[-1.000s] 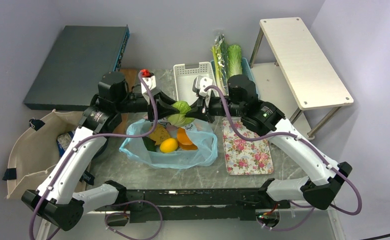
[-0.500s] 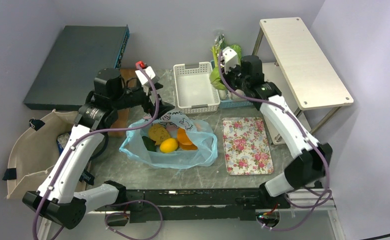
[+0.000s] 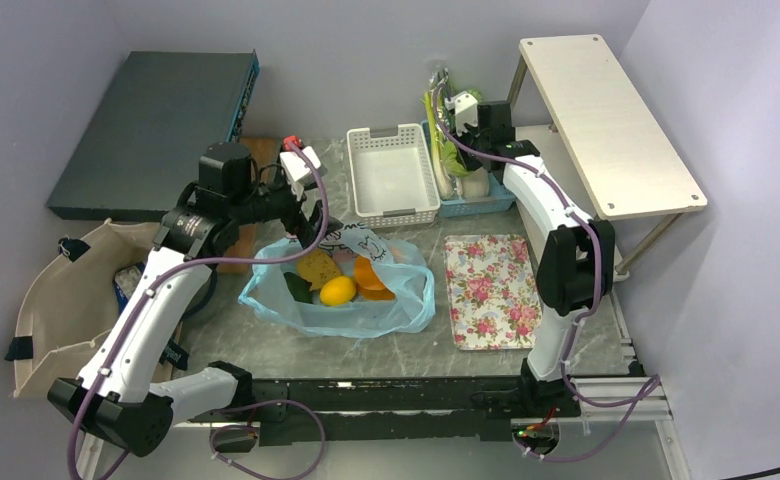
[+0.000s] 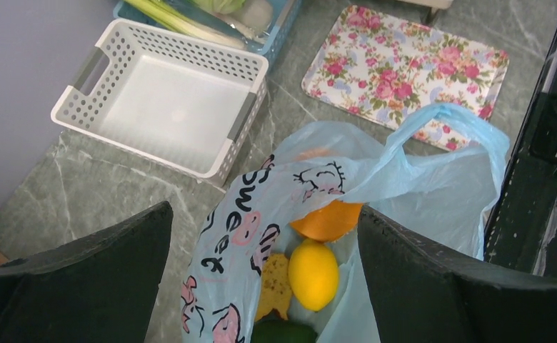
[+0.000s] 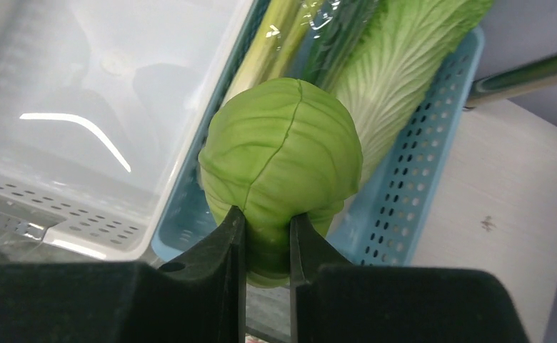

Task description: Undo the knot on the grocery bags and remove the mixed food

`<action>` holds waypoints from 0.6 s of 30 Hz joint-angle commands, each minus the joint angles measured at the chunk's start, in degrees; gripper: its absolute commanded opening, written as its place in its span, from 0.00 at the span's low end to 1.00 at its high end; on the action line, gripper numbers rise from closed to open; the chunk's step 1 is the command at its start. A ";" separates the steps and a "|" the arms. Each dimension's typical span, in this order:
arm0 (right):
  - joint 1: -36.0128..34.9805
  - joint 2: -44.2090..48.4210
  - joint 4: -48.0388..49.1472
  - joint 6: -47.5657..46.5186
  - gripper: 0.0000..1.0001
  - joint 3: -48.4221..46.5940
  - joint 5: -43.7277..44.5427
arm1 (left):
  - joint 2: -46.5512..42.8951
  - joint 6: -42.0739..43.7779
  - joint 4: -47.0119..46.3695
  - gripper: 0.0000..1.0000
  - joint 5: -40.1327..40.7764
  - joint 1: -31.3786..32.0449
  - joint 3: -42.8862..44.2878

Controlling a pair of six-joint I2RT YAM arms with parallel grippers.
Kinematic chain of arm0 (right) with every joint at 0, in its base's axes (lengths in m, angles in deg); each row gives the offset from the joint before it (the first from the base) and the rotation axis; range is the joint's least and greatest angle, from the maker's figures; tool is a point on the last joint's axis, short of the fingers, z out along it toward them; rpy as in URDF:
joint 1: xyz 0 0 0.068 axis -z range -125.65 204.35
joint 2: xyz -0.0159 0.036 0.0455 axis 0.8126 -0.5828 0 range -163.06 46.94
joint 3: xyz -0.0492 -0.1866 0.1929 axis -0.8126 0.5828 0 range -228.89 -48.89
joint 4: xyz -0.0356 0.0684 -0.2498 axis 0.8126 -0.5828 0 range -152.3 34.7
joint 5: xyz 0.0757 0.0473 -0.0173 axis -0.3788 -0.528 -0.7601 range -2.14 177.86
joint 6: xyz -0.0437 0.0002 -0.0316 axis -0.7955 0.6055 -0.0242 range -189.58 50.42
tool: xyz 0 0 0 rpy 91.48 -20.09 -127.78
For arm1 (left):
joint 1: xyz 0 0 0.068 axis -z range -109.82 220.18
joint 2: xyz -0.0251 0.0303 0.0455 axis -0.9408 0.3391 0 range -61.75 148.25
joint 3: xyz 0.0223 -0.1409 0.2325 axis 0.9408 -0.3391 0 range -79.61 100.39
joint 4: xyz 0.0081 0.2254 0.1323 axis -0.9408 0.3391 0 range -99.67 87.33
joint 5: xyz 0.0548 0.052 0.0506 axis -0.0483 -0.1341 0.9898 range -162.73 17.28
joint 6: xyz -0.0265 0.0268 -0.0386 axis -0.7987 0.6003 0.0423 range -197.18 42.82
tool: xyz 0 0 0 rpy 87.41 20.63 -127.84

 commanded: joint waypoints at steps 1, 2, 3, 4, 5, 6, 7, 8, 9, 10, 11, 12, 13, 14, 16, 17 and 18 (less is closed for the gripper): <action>0.10 -0.57 0.88 2.29 0.09 -1.44 -2.69 | -1.45 6.11 2.80 0.99 -1.55 -0.16 -1.01; 0.08 -0.63 0.74 2.45 0.11 -0.65 -2.83 | -2.10 6.97 2.87 0.99 -1.88 -0.16 -1.59; 0.08 -0.69 0.69 2.70 0.13 -0.17 -2.80 | -2.44 7.92 3.13 0.99 -2.15 -0.16 -2.03; 0.12 -0.56 0.54 2.77 0.17 0.44 -2.76 | -2.75 9.04 3.54 0.99 -2.25 -0.16 -2.33; 0.16 -0.42 0.46 2.73 0.20 0.94 -2.82 | -3.07 9.95 4.06 0.99 -2.41 -0.16 -2.63; 0.16 -0.32 0.47 2.63 0.25 1.51 -2.92 | -3.22 10.40 4.45 0.99 -2.44 -0.16 -2.81; 0.16 -0.15 0.54 2.57 0.34 2.12 -2.98 | -3.23 10.69 4.75 0.99 -2.46 -0.16 -2.96; 0.12 -0.12 0.52 2.34 0.46 2.46 -3.08 | -3.15 11.04 5.08 0.99 -2.68 -0.16 -3.11; 0.26 -0.21 0.39 2.18 0.56 2.60 -3.23 | -3.14 11.26 5.22 0.99 -2.80 -0.21 -3.27; 0.17 -0.50 -0.14 1.96 0.63 2.49 -3.37 | -3.09 11.36 5.39 0.99 -2.87 -0.17 -3.42; 0.12 -0.81 -0.66 1.77 0.67 2.23 -3.60 | -3.03 11.50 5.58 0.99 -2.96 -0.16 -3.60; 0.20 -1.14 -0.98 1.80 0.71 1.92 -3.57 | -2.98 11.63 5.81 0.99 -2.93 -0.16 -3.74; 0.31 -1.30 -1.21 1.94 0.74 1.59 -3.59 | -2.92 11.87 6.08 0.99 -2.84 -0.16 -3.84; 0.40 -1.42 -1.31 2.05 0.77 1.36 -3.67 | -2.91 12.23 6.33 0.99 -2.90 -0.18 -3.79; 0.47 -1.21 -1.66 1.94 0.82 1.07 -3.94 | -3.02 13.26 7.31 0.99 -3.15 -0.16 -4.07; 0.49 -0.97 -1.88 1.79 0.84 1.10 -3.98 | -3.17 14.04 7.89 0.99 -3.48 -0.16 -4.16; 0.51 -0.76 -2.18 1.55 0.87 1.13 -4.15 | -3.34 15.51 8.71 0.99 -4.21 -0.16 -4.27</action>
